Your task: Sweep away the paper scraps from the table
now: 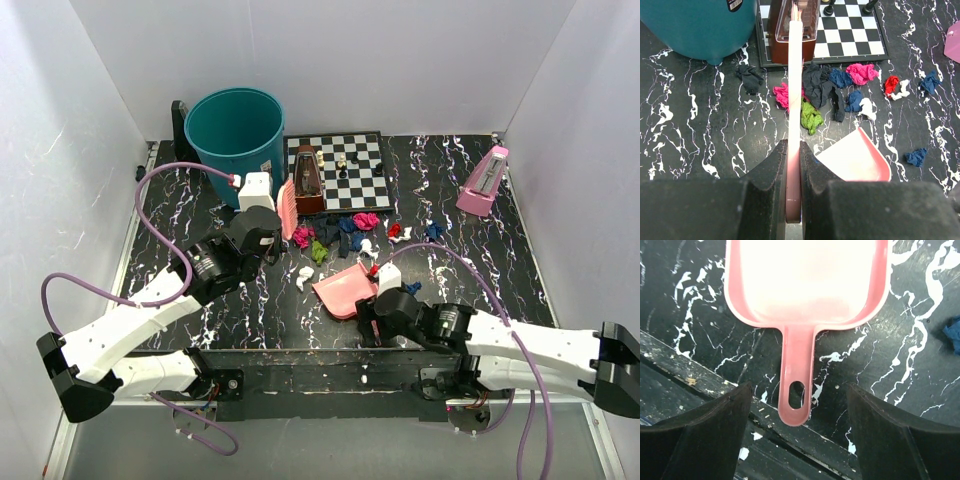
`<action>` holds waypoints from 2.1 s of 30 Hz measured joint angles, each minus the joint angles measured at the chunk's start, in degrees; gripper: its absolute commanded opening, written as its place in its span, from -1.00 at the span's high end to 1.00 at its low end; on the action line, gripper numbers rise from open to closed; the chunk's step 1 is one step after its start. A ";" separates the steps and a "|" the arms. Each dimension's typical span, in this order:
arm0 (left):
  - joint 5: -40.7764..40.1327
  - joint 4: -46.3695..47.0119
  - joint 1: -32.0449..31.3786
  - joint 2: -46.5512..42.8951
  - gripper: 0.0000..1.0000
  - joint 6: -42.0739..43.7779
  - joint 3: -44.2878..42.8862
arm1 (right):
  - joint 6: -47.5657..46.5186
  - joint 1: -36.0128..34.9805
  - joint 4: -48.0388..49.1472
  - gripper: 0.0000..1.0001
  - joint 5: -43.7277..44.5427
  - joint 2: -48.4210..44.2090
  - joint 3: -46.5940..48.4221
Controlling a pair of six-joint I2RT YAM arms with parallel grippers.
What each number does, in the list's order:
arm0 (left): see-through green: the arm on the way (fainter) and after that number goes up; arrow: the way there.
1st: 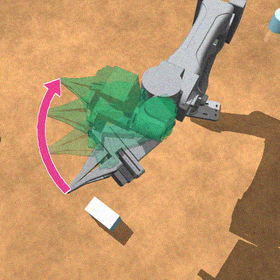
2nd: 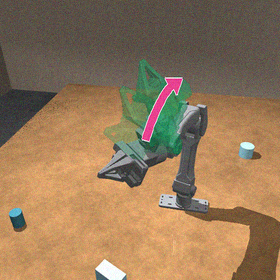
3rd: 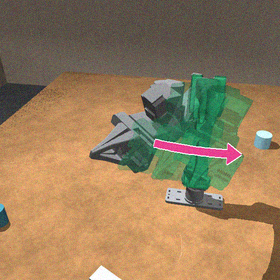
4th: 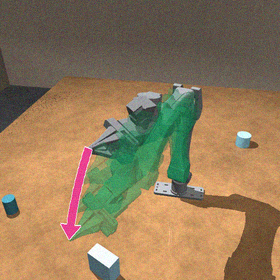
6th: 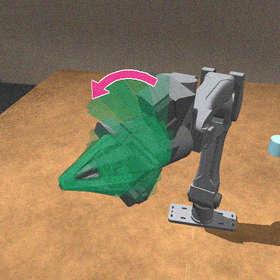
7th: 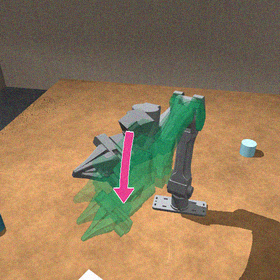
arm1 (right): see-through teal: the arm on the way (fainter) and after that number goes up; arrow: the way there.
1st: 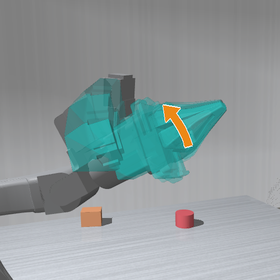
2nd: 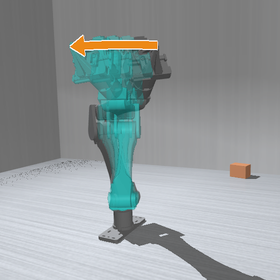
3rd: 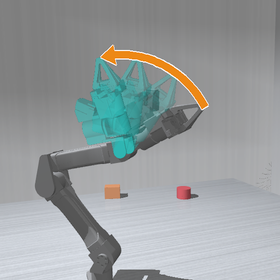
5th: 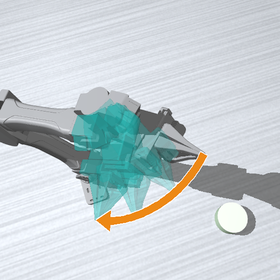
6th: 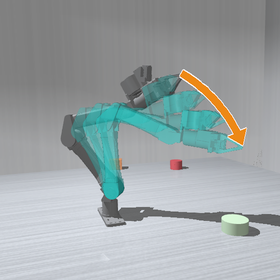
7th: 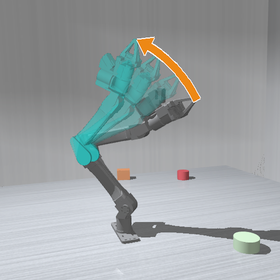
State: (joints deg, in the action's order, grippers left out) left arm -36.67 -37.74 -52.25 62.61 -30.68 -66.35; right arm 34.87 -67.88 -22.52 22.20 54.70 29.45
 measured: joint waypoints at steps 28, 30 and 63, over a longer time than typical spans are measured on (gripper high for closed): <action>2.19 0.00 0.00 1.20 1.00 -0.44 -0.81 | 1.64 -5.92 17.07 0.05 12.41 6.56 -6.36; 2.19 0.00 0.00 1.20 1.00 -0.46 -0.81 | 1.81 -6.05 17.18 0.05 12.44 6.99 -6.36; 1.09 0.79 0.00 4.20 1.00 -0.66 -1.11 | 5.51 -6.21 -12.37 0.97 17.77 -10.12 11.78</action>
State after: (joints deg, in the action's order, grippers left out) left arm -35.57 -36.95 -52.25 66.81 -31.33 -67.46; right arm 40.38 -74.08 -34.89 39.97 44.58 41.23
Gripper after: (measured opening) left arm 0.078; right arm 0.370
